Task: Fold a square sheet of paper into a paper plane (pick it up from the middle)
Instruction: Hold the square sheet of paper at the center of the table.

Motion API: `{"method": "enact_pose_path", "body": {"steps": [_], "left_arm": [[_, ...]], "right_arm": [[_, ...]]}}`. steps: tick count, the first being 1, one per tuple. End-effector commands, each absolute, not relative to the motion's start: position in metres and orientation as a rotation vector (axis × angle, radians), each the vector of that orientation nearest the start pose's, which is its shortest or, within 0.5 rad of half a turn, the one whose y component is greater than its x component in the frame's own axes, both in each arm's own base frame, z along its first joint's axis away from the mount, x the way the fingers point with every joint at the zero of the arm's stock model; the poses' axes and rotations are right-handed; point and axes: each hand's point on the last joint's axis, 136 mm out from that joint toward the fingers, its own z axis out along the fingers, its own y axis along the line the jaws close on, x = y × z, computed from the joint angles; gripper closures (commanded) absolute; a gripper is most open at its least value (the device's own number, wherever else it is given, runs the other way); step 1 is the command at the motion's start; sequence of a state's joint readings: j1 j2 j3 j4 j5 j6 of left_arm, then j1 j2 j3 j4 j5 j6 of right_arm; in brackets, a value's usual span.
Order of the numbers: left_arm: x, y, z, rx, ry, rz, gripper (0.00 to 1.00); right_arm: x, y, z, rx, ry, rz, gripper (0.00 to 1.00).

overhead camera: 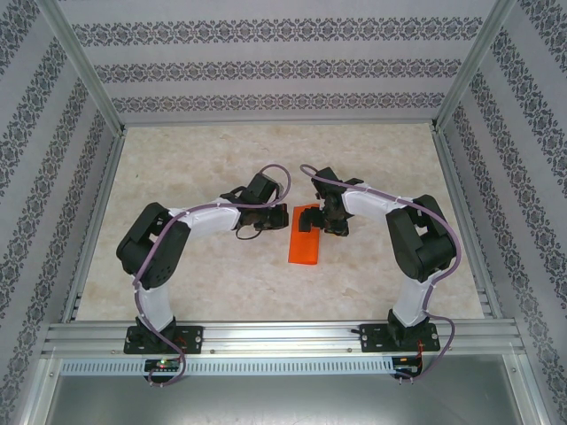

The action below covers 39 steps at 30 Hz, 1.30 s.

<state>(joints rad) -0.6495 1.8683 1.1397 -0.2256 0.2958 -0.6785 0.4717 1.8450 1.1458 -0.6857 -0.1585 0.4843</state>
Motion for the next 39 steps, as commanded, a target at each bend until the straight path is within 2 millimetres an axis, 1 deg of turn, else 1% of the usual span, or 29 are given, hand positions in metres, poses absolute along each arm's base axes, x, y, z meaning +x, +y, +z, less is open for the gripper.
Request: {"method": "enact_pose_path", "body": {"steps": [1,5,15,26,33,37,39], "left_arm": [[0.328,-0.334,0.05,0.08,2.751,-0.929,1.0],[0.325,-0.344,0.046,0.097,2.761,-0.983,1.0],[0.324,-0.353,0.044,0.118,2.759,-1.045,1.0],[0.323,-0.355,0.033,0.118,2.787,-1.038,1.0],[0.319,-0.351,0.017,0.101,2.845,-0.987,1.0],[0.315,-0.347,0.011,0.1,2.872,-0.949,1.0],[0.314,-0.344,0.008,0.104,2.885,-0.926,1.0]], "right_arm": [[0.294,0.176,-0.019,0.015,3.115,0.224,0.12],[0.294,0.176,-0.02,0.017,3.115,0.225,0.11],[0.293,0.175,-0.022,0.014,3.123,0.213,0.11],[0.292,0.174,-0.024,0.022,3.125,0.212,0.11],[0.291,0.174,-0.023,0.023,3.125,0.208,0.11],[0.296,0.176,-0.017,0.026,3.108,0.228,0.11],[0.301,0.182,-0.007,0.027,3.076,0.272,0.1]]}}
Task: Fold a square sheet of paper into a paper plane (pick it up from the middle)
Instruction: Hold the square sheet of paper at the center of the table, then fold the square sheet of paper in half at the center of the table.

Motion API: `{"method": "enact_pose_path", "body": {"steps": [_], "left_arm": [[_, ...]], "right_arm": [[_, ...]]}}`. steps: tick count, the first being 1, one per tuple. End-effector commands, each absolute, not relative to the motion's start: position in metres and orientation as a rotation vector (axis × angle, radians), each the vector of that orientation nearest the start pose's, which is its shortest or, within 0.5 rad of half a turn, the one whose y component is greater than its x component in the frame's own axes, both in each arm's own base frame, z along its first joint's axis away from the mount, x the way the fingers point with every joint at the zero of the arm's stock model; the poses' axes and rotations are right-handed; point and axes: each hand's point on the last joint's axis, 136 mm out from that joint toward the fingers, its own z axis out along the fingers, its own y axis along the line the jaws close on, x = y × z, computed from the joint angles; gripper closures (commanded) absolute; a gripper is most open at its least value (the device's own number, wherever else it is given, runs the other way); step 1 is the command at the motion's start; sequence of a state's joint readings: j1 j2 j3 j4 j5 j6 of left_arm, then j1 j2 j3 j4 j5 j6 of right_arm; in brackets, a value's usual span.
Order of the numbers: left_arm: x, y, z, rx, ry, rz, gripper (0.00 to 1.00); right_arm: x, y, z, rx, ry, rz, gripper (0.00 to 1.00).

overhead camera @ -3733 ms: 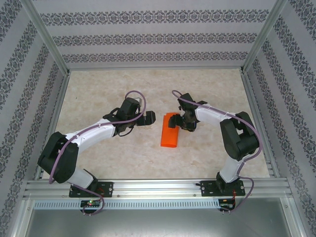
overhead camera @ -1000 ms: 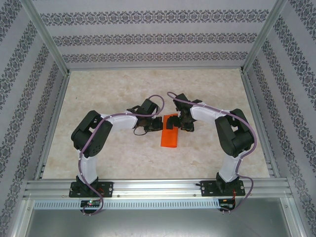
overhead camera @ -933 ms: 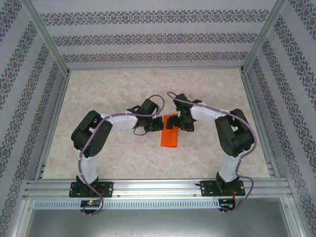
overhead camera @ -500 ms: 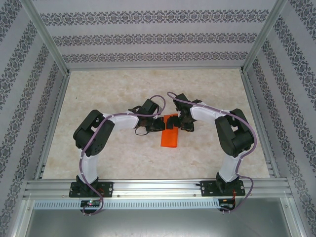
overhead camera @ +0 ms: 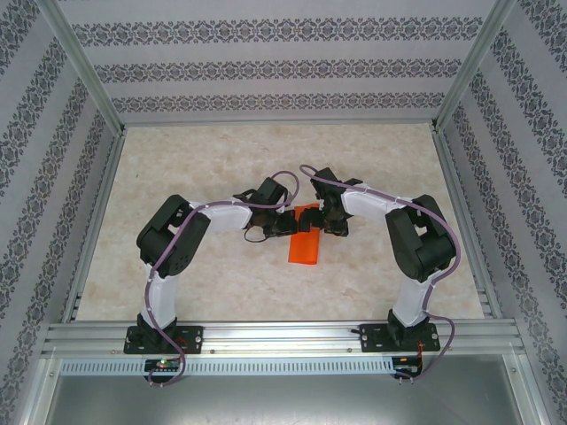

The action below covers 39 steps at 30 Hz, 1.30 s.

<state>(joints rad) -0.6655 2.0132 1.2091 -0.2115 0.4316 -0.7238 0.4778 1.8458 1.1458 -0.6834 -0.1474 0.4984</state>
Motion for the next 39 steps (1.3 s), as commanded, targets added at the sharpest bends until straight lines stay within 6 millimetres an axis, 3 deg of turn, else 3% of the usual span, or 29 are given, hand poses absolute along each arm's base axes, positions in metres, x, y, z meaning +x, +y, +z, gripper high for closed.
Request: {"method": "enact_pose_path", "body": {"steps": [1,10,12,15,18,20,24,39], "left_arm": [[0.313,-0.344,0.008,0.109,2.89,-0.917,1.0],[0.309,-0.34,0.004,0.129,2.907,-0.877,1.0],[0.309,-0.34,0.004,0.131,2.906,-0.878,1.0],[0.31,-0.341,0.005,0.133,2.904,-0.88,1.0],[0.311,-0.341,0.004,0.14,2.908,-0.87,1.0],[0.311,-0.341,0.004,0.145,2.909,-0.867,1.0],[0.311,-0.34,0.004,0.151,2.912,-0.862,1.0],[0.31,-0.34,0.0,0.148,2.931,-0.852,1.0]], "right_arm": [[0.305,0.183,-0.001,0.039,3.057,0.29,0.1],[0.333,0.191,0.09,0.102,2.777,0.574,0.07],[0.333,0.197,0.101,0.1,2.741,0.684,0.14],[0.328,0.219,0.109,0.064,2.706,0.907,0.44],[0.324,0.235,0.1,0.063,2.715,1.041,0.71],[0.322,0.238,0.088,0.08,2.739,1.052,0.82],[0.321,0.235,0.068,0.103,2.783,1.028,0.88],[0.3,0.206,0.011,0.14,2.909,0.922,0.85]]}}
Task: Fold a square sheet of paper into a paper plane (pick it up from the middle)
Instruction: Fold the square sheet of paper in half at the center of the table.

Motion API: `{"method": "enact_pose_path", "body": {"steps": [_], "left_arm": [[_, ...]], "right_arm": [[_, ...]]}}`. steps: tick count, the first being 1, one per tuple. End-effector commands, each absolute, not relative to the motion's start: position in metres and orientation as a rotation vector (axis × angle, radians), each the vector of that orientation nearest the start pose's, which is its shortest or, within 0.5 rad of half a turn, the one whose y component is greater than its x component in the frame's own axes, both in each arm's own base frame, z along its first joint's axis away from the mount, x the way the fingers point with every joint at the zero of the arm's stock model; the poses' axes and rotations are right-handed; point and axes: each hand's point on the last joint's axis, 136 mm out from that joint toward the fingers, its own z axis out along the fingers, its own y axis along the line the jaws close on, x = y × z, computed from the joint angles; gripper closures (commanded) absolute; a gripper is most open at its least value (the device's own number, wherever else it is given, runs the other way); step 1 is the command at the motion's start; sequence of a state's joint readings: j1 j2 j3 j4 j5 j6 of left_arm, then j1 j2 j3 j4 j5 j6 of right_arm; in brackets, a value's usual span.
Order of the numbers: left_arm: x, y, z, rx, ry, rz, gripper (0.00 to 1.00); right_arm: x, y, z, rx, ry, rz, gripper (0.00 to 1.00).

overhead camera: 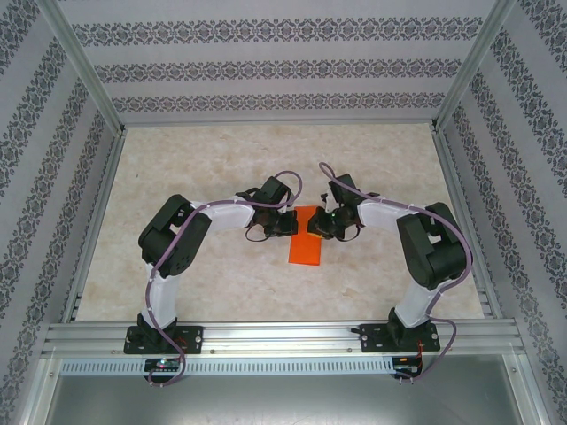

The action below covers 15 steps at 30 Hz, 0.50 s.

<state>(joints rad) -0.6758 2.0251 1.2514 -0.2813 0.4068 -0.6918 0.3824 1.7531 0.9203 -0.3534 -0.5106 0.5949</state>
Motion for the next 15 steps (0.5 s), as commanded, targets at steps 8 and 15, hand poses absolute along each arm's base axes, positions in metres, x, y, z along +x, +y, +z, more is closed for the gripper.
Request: {"method": "enact_pose_path", "body": {"steps": [8,15], "left_arm": [[0.308,-0.338,-0.005,0.148,2.946,-0.842,1.0],[0.307,-0.338,-0.004,0.153,2.948,-0.837,1.0]], "right_arm": [[0.29,0.19,-0.013,0.159,2.925,0.896,0.81],[0.301,0.208,0.041,0.064,2.75,1.081,0.78]]}}
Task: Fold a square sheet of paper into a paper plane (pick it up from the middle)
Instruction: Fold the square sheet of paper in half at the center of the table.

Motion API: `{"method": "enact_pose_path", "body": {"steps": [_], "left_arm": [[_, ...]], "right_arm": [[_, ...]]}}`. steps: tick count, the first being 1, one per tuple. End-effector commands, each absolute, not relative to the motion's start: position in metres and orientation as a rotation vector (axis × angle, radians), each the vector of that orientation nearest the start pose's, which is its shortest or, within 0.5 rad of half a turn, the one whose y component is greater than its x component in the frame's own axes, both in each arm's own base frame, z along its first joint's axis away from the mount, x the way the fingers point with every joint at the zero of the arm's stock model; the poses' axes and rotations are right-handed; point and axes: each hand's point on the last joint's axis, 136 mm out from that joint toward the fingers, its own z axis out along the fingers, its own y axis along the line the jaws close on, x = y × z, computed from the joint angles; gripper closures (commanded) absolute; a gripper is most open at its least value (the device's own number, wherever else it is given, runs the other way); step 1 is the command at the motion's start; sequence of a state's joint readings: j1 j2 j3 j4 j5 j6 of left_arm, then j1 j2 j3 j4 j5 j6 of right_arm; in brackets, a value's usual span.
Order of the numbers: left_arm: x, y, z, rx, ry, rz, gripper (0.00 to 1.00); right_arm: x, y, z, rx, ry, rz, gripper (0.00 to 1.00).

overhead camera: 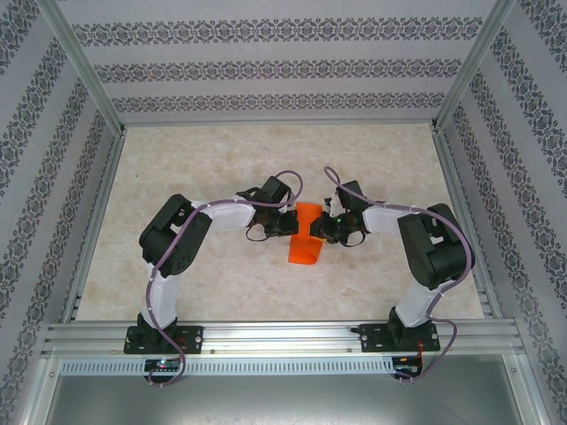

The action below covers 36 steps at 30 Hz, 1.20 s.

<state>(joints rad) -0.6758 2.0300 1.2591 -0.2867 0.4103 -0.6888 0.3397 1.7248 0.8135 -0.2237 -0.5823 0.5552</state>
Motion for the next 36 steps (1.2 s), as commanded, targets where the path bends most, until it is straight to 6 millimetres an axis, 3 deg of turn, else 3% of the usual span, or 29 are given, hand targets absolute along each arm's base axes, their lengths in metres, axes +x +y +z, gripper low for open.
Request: {"method": "enact_pose_path", "body": {"steps": [1,3,5,13,16,24,27,31,36], "left_arm": [[0.307,-0.338,-0.004,0.153,2.948,-0.838,1.0],[0.307,-0.338,-0.004,0.153,2.947,-0.838,1.0],[0.307,-0.339,-0.005,0.155,2.948,-0.84,1.0],[0.306,-0.338,-0.005,0.158,2.952,-0.831,1.0],[0.306,-0.338,-0.005,0.158,2.952,-0.828,1.0],[0.306,-0.337,-0.006,0.162,2.957,-0.821,1.0],[0.306,-0.337,-0.004,0.159,2.955,-0.822,1.0],[0.306,-0.337,-0.004,0.159,2.953,-0.82,1.0],[0.306,-0.336,-0.004,0.161,2.955,-0.818,1.0]], "right_arm": [[0.301,0.211,0.051,0.048,2.723,1.112,0.78],[0.297,0.216,0.061,0.019,2.702,1.165,0.78],[0.291,0.217,0.055,0.023,2.718,1.177,0.78],[0.265,0.208,0.004,0.095,2.838,1.139,0.79],[0.261,0.205,-0.004,0.102,2.865,1.117,0.79],[0.267,0.217,0.045,0.01,2.748,1.192,0.78],[0.261,0.224,0.047,-0.017,2.751,1.222,0.78],[0.251,0.226,0.03,-0.005,2.796,1.214,0.78],[0.237,0.213,-0.001,0.048,2.881,1.135,0.79]]}}
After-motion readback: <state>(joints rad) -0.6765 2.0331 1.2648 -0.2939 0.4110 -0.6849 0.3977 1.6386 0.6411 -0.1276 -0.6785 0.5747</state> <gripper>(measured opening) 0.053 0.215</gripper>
